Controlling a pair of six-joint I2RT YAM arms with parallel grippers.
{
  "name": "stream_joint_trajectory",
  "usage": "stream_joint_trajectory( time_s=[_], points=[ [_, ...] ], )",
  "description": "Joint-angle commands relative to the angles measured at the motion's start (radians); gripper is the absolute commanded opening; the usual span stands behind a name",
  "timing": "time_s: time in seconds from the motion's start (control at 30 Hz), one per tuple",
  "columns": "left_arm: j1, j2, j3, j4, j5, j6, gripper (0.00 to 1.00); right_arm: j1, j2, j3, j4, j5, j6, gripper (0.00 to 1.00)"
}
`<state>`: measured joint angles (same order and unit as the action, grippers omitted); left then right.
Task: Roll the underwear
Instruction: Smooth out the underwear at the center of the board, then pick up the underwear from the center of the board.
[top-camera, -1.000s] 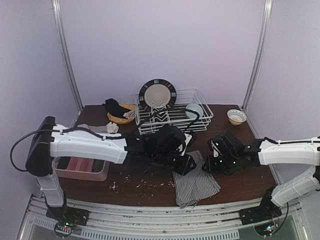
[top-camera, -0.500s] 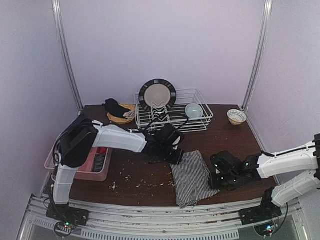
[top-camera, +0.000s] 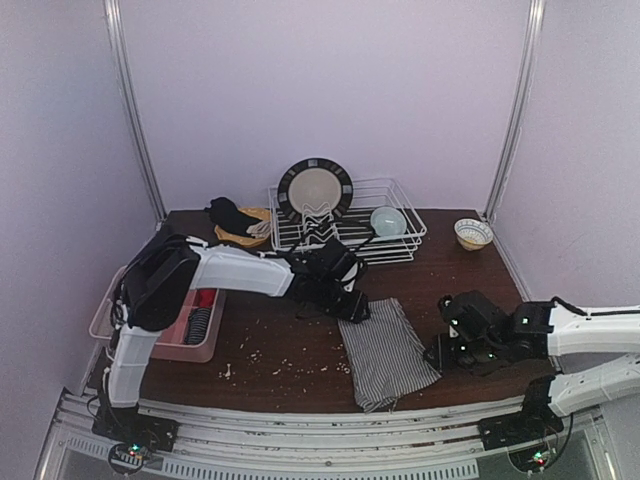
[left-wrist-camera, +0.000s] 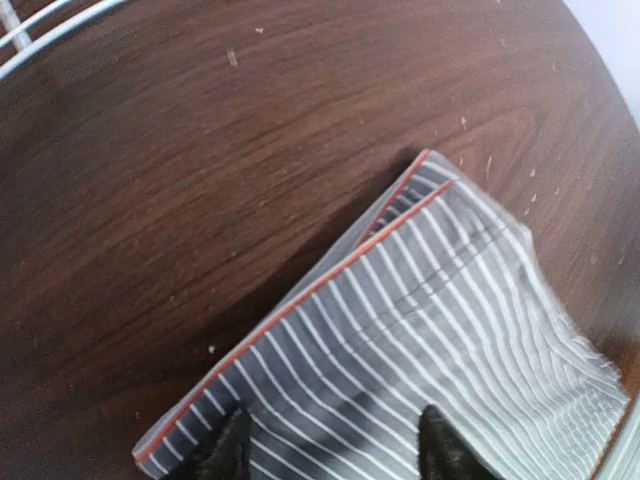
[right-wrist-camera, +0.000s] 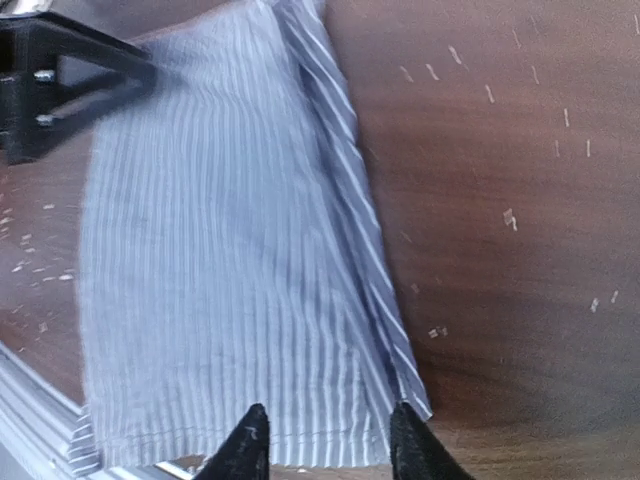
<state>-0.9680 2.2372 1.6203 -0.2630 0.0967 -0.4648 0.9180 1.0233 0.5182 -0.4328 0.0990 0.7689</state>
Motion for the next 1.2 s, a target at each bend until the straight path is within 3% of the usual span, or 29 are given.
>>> stream_joint_trajectory(
  time_s=[0.0, 0.1, 0.27, 0.4, 0.5, 0.6, 0.9, 1.03, 1.17],
  points=[
    [0.003, -0.137, -0.048, -0.019, 0.01, 0.02, 0.67, 0.007, -0.04, 0.088, -0.086, 0.032, -0.053, 0.46],
    [-0.006, -0.25, -0.156, 0.006, -0.019, -0.014, 0.76, 0.053, -0.005, 0.115, -0.041, 0.004, -0.059, 0.51],
    [-0.007, -0.432, -0.403, 0.121, -0.094, -0.096, 0.78, 0.098, 0.151, 0.226, -0.097, 0.133, -0.056, 0.62],
    [-0.006, -0.478, -0.495, 0.138, -0.078, -0.138, 0.77, 0.085, 0.199, 0.238, -0.049, 0.159, -0.073, 0.72],
    [-0.006, -0.501, -0.567, 0.185, -0.054, -0.171, 0.76, -0.012, 0.231, 0.22, -0.027, 0.111, -0.078, 0.74],
    [-0.006, -0.521, -0.623, 0.218, -0.035, -0.194, 0.75, -0.108, 0.218, 0.15, 0.077, -0.053, -0.125, 0.74],
    [-0.01, -0.523, -0.654, 0.239, -0.001, -0.198, 0.74, -0.283, 0.346, 0.068, 0.254, -0.286, -0.185, 0.7],
    [-0.012, -0.524, -0.657, 0.236, 0.01, -0.196, 0.74, -0.332, 0.42, 0.056, 0.289, -0.344, -0.201, 0.63],
    [-0.013, -0.509, -0.653, 0.238, 0.013, -0.194, 0.74, -0.347, 0.466, 0.036, 0.338, -0.411, -0.208, 0.5]
  ],
)
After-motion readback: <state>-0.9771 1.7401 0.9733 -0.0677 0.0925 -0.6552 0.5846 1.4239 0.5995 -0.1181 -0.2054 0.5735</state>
